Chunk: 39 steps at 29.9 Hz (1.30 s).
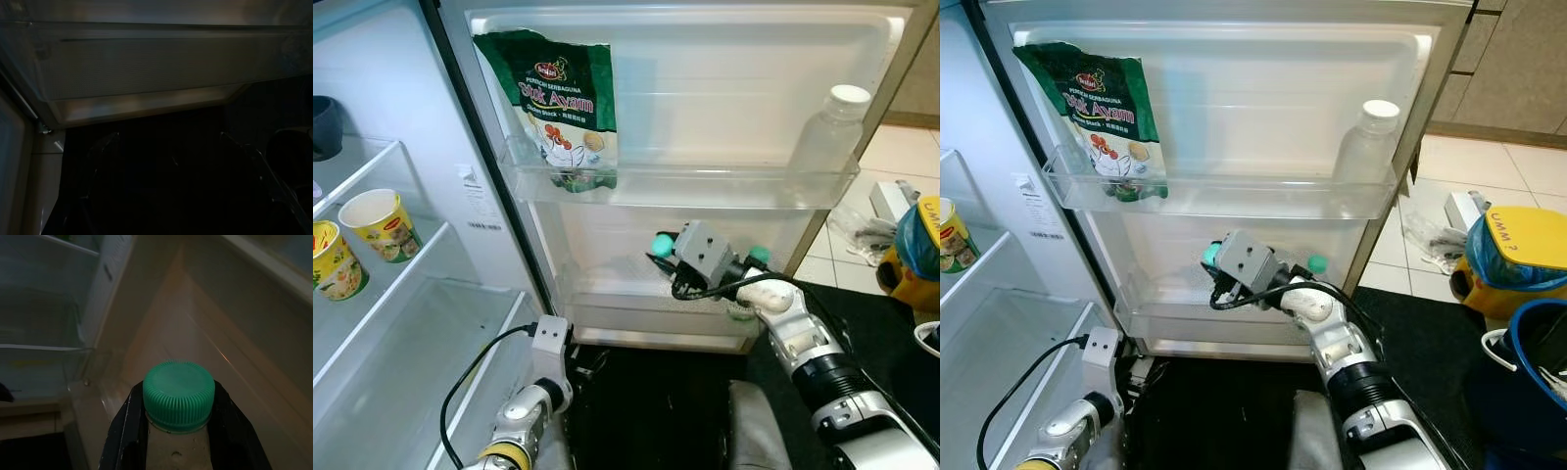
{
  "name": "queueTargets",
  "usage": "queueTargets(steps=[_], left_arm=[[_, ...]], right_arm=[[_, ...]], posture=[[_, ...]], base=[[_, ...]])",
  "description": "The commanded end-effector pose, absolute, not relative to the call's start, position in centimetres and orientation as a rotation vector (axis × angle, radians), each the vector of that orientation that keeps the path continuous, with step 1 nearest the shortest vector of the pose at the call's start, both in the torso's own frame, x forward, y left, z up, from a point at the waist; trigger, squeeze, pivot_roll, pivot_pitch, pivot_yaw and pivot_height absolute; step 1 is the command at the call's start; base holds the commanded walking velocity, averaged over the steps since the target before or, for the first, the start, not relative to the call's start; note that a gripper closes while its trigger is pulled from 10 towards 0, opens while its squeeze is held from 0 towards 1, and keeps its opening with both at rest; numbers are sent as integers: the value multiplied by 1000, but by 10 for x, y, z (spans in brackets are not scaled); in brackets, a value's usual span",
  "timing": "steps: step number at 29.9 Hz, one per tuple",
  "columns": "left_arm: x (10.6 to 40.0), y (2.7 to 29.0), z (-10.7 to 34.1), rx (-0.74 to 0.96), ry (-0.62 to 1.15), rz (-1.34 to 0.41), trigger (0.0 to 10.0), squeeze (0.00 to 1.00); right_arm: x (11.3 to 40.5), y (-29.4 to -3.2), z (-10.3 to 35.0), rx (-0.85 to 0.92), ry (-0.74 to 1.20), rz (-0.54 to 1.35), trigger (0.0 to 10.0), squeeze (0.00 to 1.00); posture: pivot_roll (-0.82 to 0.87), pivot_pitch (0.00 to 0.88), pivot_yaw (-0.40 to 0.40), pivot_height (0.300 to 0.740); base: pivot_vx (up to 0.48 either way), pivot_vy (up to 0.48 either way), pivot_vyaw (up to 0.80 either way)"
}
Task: Restocking fridge
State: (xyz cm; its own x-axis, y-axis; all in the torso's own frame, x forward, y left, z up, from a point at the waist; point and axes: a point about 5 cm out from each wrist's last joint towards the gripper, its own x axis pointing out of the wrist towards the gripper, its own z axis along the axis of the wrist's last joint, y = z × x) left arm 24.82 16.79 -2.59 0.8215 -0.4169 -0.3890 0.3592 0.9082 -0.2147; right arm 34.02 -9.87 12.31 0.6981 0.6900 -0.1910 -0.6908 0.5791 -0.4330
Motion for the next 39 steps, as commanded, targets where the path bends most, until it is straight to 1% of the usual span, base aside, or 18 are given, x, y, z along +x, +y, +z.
queueTargets(steps=[1,2,5,8,9,15,18,25,27,33,39], left_arm=[[246,174,-27,-130,448,-403,10000,0],[246,174,-27,-130,448,-403,10000,0],[246,174,-27,-129,446,-402,10000,0],[246,174,-27,-129,446,-402,10000,0],[246,174,-26,-129,444,-401,10000,0],[248,174,-25,-124,434,-402,10000,0],[248,174,-25,-123,433,-403,10000,0],[249,173,-24,-121,429,-407,10000,0],[249,173,-24,-121,429,-407,10000,0],[249,172,-24,-120,428,-411,10000,0],[249,171,-25,-118,432,-414,10000,0]], right_arm=[[345,-105,119,-506,7,740,10000,0],[345,-105,119,-506,7,740,10000,0],[346,-111,111,-434,38,673,10000,0],[346,-112,109,-414,42,662,10000,0],[347,-113,107,-377,49,641,10000,0],[347,-121,94,-315,81,529,10000,0],[348,-123,93,-305,83,507,10000,0],[351,-137,86,-208,128,398,10000,0],[351,-137,86,-208,128,398,10000,0],[350,-134,83,-116,141,396,10000,0],[348,-130,75,-145,186,402,10000,0]], posture=[[-57,0,-2,431],[-57,0,-2,431],[-56,0,0,431],[-56,0,0,431],[-56,0,0,431],[-50,0,3,431],[-49,0,3,431],[-51,0,4,431],[-51,0,4,431],[-51,0,4,431],[-52,0,3,431]], base=[[0,0,0],[0,0,0],[0,0,0],[0,0,0],[0,0,0],[0,0,0],[0,0,0],[0,0,0],[0,0,0],[0,0,0],[0,0,0]])
